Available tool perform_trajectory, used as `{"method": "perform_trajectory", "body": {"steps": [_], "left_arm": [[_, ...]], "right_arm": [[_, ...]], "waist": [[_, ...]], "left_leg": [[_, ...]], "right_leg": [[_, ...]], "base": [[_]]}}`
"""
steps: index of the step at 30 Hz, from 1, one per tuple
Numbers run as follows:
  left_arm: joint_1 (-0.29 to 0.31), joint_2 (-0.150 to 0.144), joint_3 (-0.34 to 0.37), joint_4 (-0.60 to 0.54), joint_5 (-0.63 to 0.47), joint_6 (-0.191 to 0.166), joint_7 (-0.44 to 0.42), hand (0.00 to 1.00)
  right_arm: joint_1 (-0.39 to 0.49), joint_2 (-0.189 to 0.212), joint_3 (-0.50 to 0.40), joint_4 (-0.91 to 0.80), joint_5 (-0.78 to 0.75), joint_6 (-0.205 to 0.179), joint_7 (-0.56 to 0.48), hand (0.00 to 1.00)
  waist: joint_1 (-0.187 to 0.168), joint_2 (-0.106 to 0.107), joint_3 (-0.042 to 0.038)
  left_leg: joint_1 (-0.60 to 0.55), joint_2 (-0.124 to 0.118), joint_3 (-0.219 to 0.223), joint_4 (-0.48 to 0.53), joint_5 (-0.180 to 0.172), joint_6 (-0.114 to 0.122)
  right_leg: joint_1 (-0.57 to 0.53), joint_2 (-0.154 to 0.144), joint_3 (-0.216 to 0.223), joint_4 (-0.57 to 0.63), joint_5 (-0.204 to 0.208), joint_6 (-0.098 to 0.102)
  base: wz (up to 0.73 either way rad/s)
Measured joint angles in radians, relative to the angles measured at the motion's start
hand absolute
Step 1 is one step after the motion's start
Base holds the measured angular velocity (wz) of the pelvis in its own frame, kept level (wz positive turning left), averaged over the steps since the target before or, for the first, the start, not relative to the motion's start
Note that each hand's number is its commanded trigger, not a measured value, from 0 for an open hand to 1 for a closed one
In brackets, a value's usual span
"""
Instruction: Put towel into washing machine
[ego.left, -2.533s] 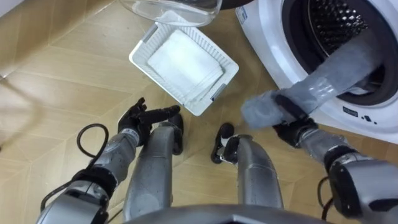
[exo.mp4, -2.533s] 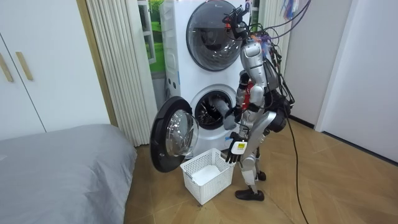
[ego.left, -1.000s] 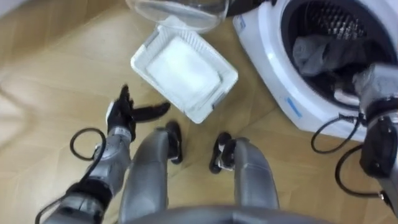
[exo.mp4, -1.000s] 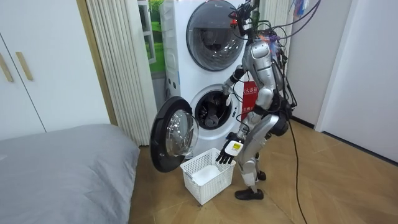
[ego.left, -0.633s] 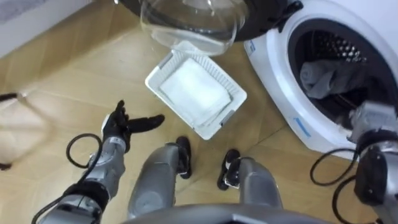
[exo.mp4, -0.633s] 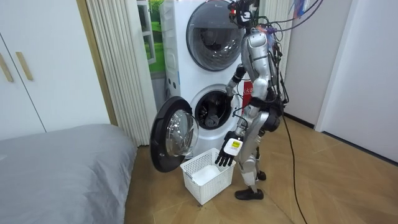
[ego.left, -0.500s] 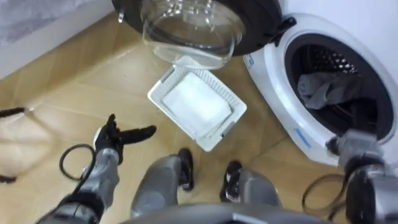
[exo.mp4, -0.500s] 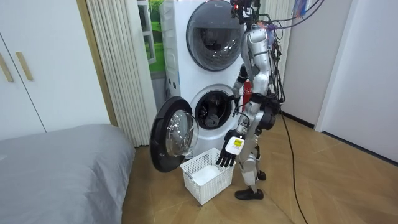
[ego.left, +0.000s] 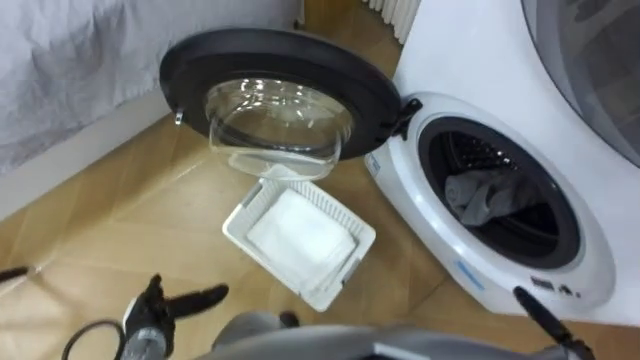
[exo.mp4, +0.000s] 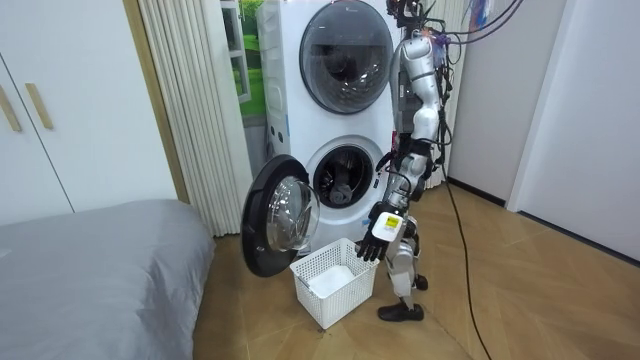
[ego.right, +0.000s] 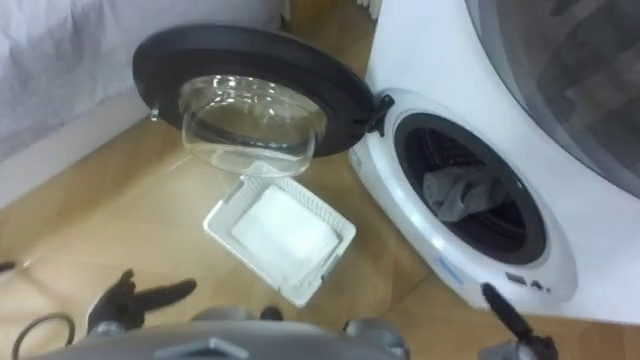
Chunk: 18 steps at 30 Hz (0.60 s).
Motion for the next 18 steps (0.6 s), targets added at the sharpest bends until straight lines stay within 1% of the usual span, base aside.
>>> {"method": "perform_trajectory", "body": {"steps": [2, 3, 4, 5, 6, 7, 8, 9, 11, 13, 15, 18], "left_arm": [[0.025, 0.0, 0.026, 0.0, 0.035, 0.003, -0.029, 0.0], [0.028, 0.0, 0.027, 0.0, 0.036, 0.006, -0.031, 0.0], [0.034, -0.003, 0.032, 0.001, 0.039, 0.011, -0.037, 0.0], [0.036, -0.006, 0.048, 0.005, 0.051, 0.019, -0.046, 0.0], [0.036, -0.007, 0.058, 0.009, 0.062, 0.026, -0.05, 0.0], [0.035, -0.009, 0.075, 0.014, 0.088, 0.04, -0.054, 0.0], [0.028, -0.01, 0.091, 0.024, 0.121, 0.05, -0.058, 0.0], [0.024, -0.009, 0.093, 0.032, 0.129, 0.052, -0.06, 0.0], [0.013, -0.01, 0.095, 0.059, 0.145, 0.077, -0.072, 0.0], [0.008, -0.012, 0.092, 0.061, 0.161, 0.093, -0.075, 0.0], [0.006, -0.012, 0.093, 0.061, 0.168, 0.097, -0.073, 0.0], [-0.011, -0.012, 0.097, 0.081, 0.186, 0.099, -0.069, 0.0]], "right_arm": [[0.002, 0.0, 0.028, 0.001, -0.159, 0.031, 0.066, 0.0], [0.002, 0.0, 0.04, 0.003, -0.196, 0.036, 0.078, 0.0], [0.001, 0.0, 0.056, 0.005, -0.259, 0.052, 0.109, 0.0], [0.003, 0.003, 0.06, 0.008, -0.313, 0.067, 0.144, 0.0], [0.004, 0.003, 0.062, 0.013, -0.337, 0.075, 0.163, 0.0], [0.006, 0.004, 0.062, 0.023, -0.376, 0.092, 0.194, 0.0], [0.008, 0.005, 0.066, 0.035, -0.394, 0.101, 0.222, 0.0], [0.009, 0.006, 0.071, 0.039, -0.396, 0.108, 0.233, 0.0], [0.008, 0.01, 0.091, 0.047, -0.401, 0.141, 0.282, 0.0], [0.01, 0.015, 0.112, 0.06, -0.4, 0.157, 0.318, 0.0], [0.009, 0.023, 0.115, 0.079, -0.399, 0.169, 0.353, 0.0], [0.003, 0.022, 0.115, 0.083, -0.411, 0.174, 0.395, 0.0]], "waist": [[0.008, 0.001, -0.001], [0.007, -0.001, 0.0007], [0.008, -0.003, 0.0014], [0.01, 0.001, 0.0016], [0.011, -0.003, 0.0028], [0.01, -0.001, 0.0042], [0.012, -0.001, 0.0049], [0.013, -0.001, 0.0051], [0.014, 0.0, 0.0042], [0.011, -0.003, 0.0059], [0.01, -0.006, 0.0088], [0.014, -0.007, 0.0106]], "left_leg": [[0.028, -0.002, 0.0, -0.016, 0.002, -0.003], [0.032, -0.003, 0.0, -0.017, 0.002, -0.004], [0.038, -0.003, -0.001, -0.017, 0.002, -0.004], [0.047, -0.004, -0.001, -0.017, 0.002, -0.004], [0.052, -0.005, -0.001, -0.018, 0.002, -0.004], [0.066, -0.005, -0.005, -0.022, 0.002, -0.005], [0.076, -0.006, -0.007, -0.027, 0.002, -0.005], [0.081, -0.007, -0.007, -0.031, 0.002, -0.005], [0.085, -0.007, -0.007, -0.033, 0.002, -0.005], [0.088, -0.008, -0.008, -0.031, 0.002, -0.005], [0.099, -0.008, -0.01, -0.031, 0.002, -0.005], [0.103, -0.008, -0.009, -0.032, 0.002, -0.005]], "right_leg": [[0.017, 0.001, 0.0, -0.003, 0.0, 0.0], [0.021, 0.001, -0.002, -0.004, 0.0, 0.0], [0.027, 0.001, -0.002, -0.008, 0.0, 0.0], [0.04, 0.001, -0.003, -0.018, 0.0, 0.0], [0.046, 0.001, -0.005, -0.019, 0.0, 0.0], [0.06, 0.001, -0.008, -0.019, 0.0, 0.0], [0.07, 0.001, -0.011, -0.019, 0.0, 0.0], [0.073, 0.001, -0.013, -0.019, 0.0, 0.0], [0.077, 0.001, -0.012, -0.019, 0.0, 0.0], [0.084, 0.0, -0.012, -0.019, 0.0, 0.0], [0.093, 0.0, -0.011, -0.019, 0.0, 0.0], [0.093, 0.001, -0.001, -0.019, 0.0, 0.001]], "base": [[-0.03], [-0.03], [0.0], [0.0], [0.03], [0.08], [0.07], [0.0], [0.0], [0.0], [0.0], [0.0]]}}
